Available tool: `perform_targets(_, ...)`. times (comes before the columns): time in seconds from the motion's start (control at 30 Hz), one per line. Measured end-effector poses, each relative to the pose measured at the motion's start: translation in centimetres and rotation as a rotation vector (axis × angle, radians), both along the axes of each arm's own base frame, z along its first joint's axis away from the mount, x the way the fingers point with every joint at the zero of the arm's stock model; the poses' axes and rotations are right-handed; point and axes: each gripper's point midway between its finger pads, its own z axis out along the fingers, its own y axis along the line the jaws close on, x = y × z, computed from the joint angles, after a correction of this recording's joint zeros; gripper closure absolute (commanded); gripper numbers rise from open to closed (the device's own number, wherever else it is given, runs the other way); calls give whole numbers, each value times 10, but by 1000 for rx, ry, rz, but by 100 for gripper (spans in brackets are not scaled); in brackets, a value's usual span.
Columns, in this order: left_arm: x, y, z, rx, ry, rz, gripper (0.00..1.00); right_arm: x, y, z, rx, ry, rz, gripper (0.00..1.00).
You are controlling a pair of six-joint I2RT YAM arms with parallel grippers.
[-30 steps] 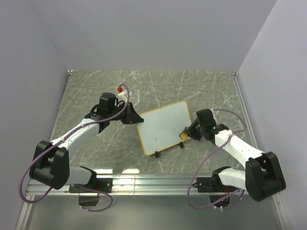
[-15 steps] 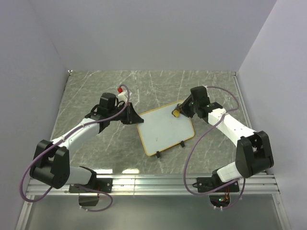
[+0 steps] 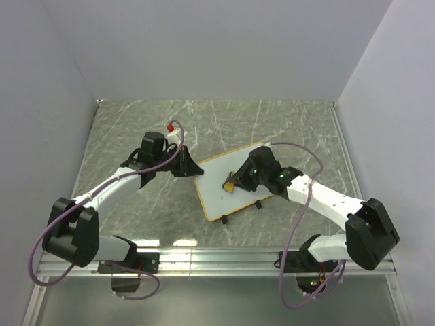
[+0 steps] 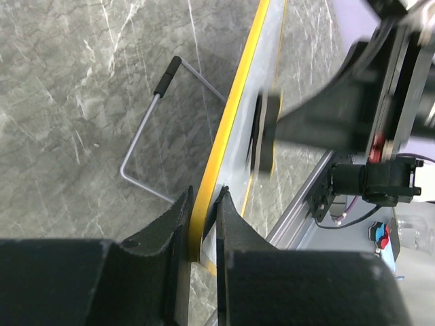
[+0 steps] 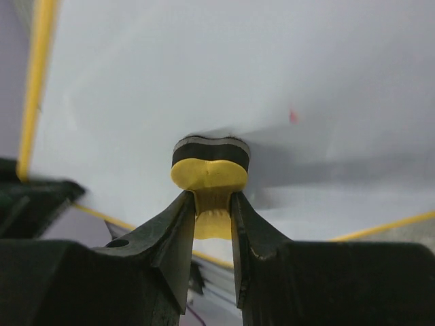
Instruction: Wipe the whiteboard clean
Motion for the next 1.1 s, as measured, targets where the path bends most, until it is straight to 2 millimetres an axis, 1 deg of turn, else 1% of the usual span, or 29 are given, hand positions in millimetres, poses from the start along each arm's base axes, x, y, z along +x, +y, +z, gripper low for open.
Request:
perform_targets(0.03, 0, 0, 0, 0, -1, -2, 100, -8, 5, -2, -2, 15, 25, 100)
perform_targets(0.1, 0, 0, -1, 0, -1, -3, 100, -18, 10, -7, -2, 41, 50, 100)
perform_targets(0.27, 2, 2, -5, 10, 5, 1, 100, -32, 21, -17, 1, 80, 92, 100)
perform_targets(0.5, 4, 4, -9, 22, 2, -2, 100, -71, 69, -29, -88, 134, 302, 100)
perform_targets(0.6, 5, 4, -10, 28, -6, -6, 100, -85, 76, -41, -120, 160, 351, 100)
perform_targets(0.73, 5, 4, -13, 33, -2, -10, 100, -91, 69, -53, -159, 192, 347, 100)
perform_targets(0.9, 4, 2, -13, 33, -6, -15, 100, -85, 49, -52, -208, 187, 285, 100)
perform_targets(0.93, 4, 1, -13, 34, -8, -15, 100, -80, 43, -49, -213, 182, 259, 100)
perform_targets(1.0, 3, 1, -13, 35, -9, -16, 100, -63, 27, -43, -228, 154, 186, 100)
perform_targets(1.1, 3, 1, -13, 36, -6, -17, 100, -24, -9, -27, -239, 95, 33, 100)
